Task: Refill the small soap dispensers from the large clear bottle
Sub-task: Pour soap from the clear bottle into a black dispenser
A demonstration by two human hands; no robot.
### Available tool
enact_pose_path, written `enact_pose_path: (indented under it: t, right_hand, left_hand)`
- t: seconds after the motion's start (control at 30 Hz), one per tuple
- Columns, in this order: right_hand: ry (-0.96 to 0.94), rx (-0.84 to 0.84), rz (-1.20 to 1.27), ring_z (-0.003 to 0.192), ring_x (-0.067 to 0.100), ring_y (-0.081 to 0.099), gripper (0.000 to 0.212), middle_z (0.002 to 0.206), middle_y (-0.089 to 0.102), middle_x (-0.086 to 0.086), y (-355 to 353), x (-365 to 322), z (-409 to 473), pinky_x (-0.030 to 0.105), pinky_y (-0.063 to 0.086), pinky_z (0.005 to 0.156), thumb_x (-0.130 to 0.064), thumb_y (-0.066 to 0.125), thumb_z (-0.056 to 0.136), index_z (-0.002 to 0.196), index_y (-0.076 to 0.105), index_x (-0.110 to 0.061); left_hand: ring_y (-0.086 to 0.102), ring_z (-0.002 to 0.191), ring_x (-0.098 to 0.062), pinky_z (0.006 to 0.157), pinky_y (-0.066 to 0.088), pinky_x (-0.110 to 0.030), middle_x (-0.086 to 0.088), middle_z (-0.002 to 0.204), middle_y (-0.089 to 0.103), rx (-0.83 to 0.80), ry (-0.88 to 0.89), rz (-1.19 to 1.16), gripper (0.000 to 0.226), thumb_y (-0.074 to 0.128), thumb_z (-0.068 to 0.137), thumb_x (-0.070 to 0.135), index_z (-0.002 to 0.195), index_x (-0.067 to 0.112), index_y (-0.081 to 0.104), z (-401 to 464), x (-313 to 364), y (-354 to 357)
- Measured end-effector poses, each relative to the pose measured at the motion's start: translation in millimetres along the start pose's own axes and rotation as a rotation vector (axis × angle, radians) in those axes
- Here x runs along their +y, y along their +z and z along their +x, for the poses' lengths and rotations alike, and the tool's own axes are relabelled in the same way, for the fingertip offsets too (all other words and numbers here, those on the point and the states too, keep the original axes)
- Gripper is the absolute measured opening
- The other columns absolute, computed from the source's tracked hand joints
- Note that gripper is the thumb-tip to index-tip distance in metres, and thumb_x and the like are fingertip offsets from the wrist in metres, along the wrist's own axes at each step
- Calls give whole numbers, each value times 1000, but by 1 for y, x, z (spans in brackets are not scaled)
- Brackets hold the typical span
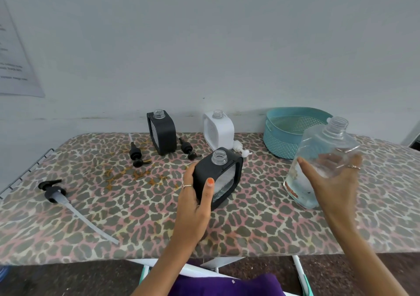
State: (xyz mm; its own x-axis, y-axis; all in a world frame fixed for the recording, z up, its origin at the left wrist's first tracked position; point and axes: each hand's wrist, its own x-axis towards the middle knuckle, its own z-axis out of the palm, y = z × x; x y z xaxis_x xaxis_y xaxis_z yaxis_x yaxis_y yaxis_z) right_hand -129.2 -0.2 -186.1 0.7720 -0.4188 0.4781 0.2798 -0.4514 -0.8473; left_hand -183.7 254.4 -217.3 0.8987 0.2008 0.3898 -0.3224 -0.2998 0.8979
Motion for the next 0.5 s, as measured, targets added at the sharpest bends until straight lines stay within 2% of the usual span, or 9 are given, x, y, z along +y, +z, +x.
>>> enact_pose_path:
  t: [0.07,0.13,0.2,0.27,0.33,0.43,0.5]
  right_hand:
    - [13,-7,1,99,17,61,68,109,61,4,0,2,0,37,50,90,-44,80,70,121,48,-13]
    - [18,-3,-8,100,17,60,65,111,60,2,1,-1,-2,38,49,91,-47,80,69,119,48,-20]
    - [10,-2,-7,104,20,58,61,113,57,1,0,-6,-4,38,46,93,-47,79,69,116,45,-28]
    - [18,-3,-26,115,24,52,78,123,51,4,0,-8,-9,42,42,100,-51,79,67,127,38,-21]
    - [-9,60,-59,130,25,38,94,139,37,9,-1,-11,-17,44,32,111,-51,80,68,139,27,-16]
    - [-317,234,-170,134,30,26,84,142,27,16,-1,-24,-30,34,21,114,-43,73,74,136,27,-11]
    - [-504,200,-187,130,29,30,71,137,31,13,5,-39,-39,32,20,112,-40,68,76,130,33,-9]
  left_hand:
    - [60,91,-14,85,49,-25,1,93,63,0,12,-5,68,42,87,60,143,23,31,-1,0,0]
    - [59,95,-2,88,44,-15,16,98,62,9,17,2,55,45,90,55,138,33,33,-1,3,0]
    - [57,91,6,83,43,-9,19,92,60,16,11,15,42,48,91,52,130,44,33,-1,6,-1]
    - [57,100,6,87,43,-10,22,101,62,3,8,-4,47,49,88,54,131,43,32,0,9,-1]
    - [55,111,3,94,45,-18,27,114,59,-15,4,-29,57,49,85,55,136,34,33,0,8,-1]
    - [53,114,4,97,44,-19,29,120,55,-5,10,-8,59,55,83,55,135,35,35,0,8,-1]
    - [51,114,7,96,42,-14,35,119,51,20,13,35,56,60,81,55,129,45,33,1,9,-1]
